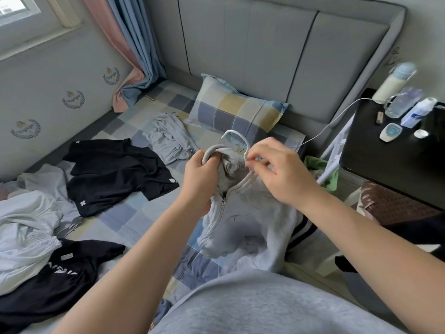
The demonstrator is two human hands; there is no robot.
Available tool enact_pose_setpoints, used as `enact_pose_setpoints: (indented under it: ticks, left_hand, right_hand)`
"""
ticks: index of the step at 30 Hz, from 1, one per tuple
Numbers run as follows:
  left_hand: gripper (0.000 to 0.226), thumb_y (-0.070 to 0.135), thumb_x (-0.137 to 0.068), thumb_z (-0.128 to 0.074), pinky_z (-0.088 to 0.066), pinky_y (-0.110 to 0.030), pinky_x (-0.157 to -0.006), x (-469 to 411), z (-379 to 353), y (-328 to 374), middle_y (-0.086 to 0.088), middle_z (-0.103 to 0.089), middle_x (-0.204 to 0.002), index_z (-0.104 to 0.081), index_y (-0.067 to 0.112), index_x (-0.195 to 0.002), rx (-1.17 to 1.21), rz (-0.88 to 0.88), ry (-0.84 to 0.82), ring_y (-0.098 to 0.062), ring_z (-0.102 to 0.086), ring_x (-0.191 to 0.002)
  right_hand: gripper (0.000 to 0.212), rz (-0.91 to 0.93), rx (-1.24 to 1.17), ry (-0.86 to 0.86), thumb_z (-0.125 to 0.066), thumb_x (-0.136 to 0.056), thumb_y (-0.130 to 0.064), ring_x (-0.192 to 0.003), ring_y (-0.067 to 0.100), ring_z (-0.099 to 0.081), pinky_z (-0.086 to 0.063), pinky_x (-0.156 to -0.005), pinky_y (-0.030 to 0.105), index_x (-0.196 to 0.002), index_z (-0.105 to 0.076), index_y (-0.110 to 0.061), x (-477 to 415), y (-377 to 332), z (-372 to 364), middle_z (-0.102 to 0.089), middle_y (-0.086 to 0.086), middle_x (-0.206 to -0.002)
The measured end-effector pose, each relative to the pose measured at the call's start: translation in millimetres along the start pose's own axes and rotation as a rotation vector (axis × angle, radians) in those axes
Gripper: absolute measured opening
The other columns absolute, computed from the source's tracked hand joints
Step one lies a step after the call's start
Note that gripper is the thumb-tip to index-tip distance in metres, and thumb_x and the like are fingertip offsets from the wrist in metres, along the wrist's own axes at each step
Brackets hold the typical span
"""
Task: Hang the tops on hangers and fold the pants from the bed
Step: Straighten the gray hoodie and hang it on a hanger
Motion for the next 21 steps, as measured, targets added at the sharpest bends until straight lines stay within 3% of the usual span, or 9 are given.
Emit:
enact_pose_setpoints:
  ticks: [3,6,8,10,12,15,17,21]
  left_hand:
    - [0.017,0.014,-0.1,-0.053,-0.058,-0.05,-0.083,1.5,-6.4,-5.6,-0.02,-0.067,-0.101,-0.065,0.006,-0.109,0.086,0.073,-0.022,-0.03,-0.066,-0.088]
    - [0.016,0.013,-0.103,-0.049,-0.058,-0.042,-0.071,8.9,-22.7,-21.9,-0.019,-0.066,-0.091,-0.064,0.009,-0.098,0.247,0.214,-0.098,-0.029,-0.067,-0.08]
    - [0.02,0.02,-0.105,-0.047,-0.058,-0.038,-0.069,14.3,-29.9,-31.5,-0.018,-0.064,-0.092,-0.061,0.006,-0.103,0.301,0.313,-0.129,-0.026,-0.067,-0.078]
    - [0.025,0.023,-0.106,-0.046,-0.057,-0.043,-0.085,14.0,-27.3,-36.4,-0.023,-0.063,-0.107,-0.059,0.003,-0.114,0.36,0.365,-0.113,-0.032,-0.066,-0.094]
    - [0.023,0.022,-0.105,-0.048,-0.054,-0.045,-0.094,10.4,-19.6,-37.0,-0.025,-0.064,-0.111,-0.061,0.004,-0.112,0.383,0.356,-0.093,-0.033,-0.067,-0.1]
    - [0.023,0.021,-0.104,-0.052,-0.062,-0.035,-0.069,9.9,-18.2,-33.7,-0.019,-0.072,-0.096,-0.067,0.004,-0.107,0.361,0.311,-0.147,-0.025,-0.073,-0.079]
    - [0.022,0.019,-0.105,-0.05,-0.061,-0.033,-0.062,9.3,-18.9,-31.5,-0.015,-0.075,-0.089,-0.068,0.007,-0.103,0.343,0.277,-0.17,-0.023,-0.074,-0.075]
    - [0.02,0.016,-0.104,-0.051,-0.061,-0.036,-0.062,9.4,-17.2,-25.0,-0.018,-0.075,-0.094,-0.068,0.006,-0.107,0.324,0.234,-0.188,-0.028,-0.075,-0.08]
  right_hand:
    - [0.009,0.09,0.02,0.068,-0.064,-0.095,-0.006,-0.073,0.015,-0.06,-0.049,-0.067,0.026,-0.089,-0.072,-0.006,-2.0,-5.1,6.3,-0.063,0.001,-0.086]
    - [0.013,-0.114,-0.085,-0.09,-0.06,-0.094,-0.002,-0.071,0.002,-0.059,-0.044,-0.068,0.02,-0.09,-0.069,-0.01,1.1,8.8,-22.0,-0.064,-0.004,-0.077]
    - [0.017,-0.226,-0.168,-0.122,-0.056,-0.091,0.002,-0.069,0.002,-0.054,-0.04,-0.069,0.019,-0.089,-0.067,-0.01,13.8,17.2,-38.7,-0.063,-0.004,-0.077]
    - [0.017,-0.228,-0.26,-0.137,-0.057,-0.087,0.005,-0.069,0.005,-0.052,-0.042,-0.069,0.02,-0.089,-0.064,-0.011,24.3,16.3,-48.8,-0.061,-0.002,-0.08]
    - [0.011,-0.203,-0.301,-0.137,-0.063,-0.089,-0.001,-0.074,0.005,-0.056,-0.045,-0.073,0.016,-0.09,-0.066,-0.012,28.0,13.0,-52.4,-0.06,-0.004,-0.085]
    - [0.011,-0.155,-0.197,-0.06,-0.063,-0.097,-0.012,-0.077,0.002,-0.053,-0.04,-0.076,0.017,-0.086,-0.068,-0.011,22.0,11.7,-46.7,-0.057,-0.005,-0.079]
    - [0.018,-0.187,-0.195,-0.064,-0.056,-0.102,-0.019,-0.078,0.003,-0.053,-0.038,-0.076,0.022,-0.089,-0.067,-0.011,19.4,15.7,-44.9,-0.058,-0.004,-0.079]
    - [0.046,-0.352,-0.154,-0.174,-0.042,-0.105,-0.041,-0.112,0.024,-0.06,-0.037,-0.089,0.023,-0.123,-0.064,-0.006,21.9,35.3,-50.9,-0.06,-0.004,-0.099]
Point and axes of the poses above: each hand's wrist, its own x-axis away from the middle knuckle, its own z-axis out of the back of the hand, y = z × x, the point moved 8 cm from there along -x, towards the middle knuckle
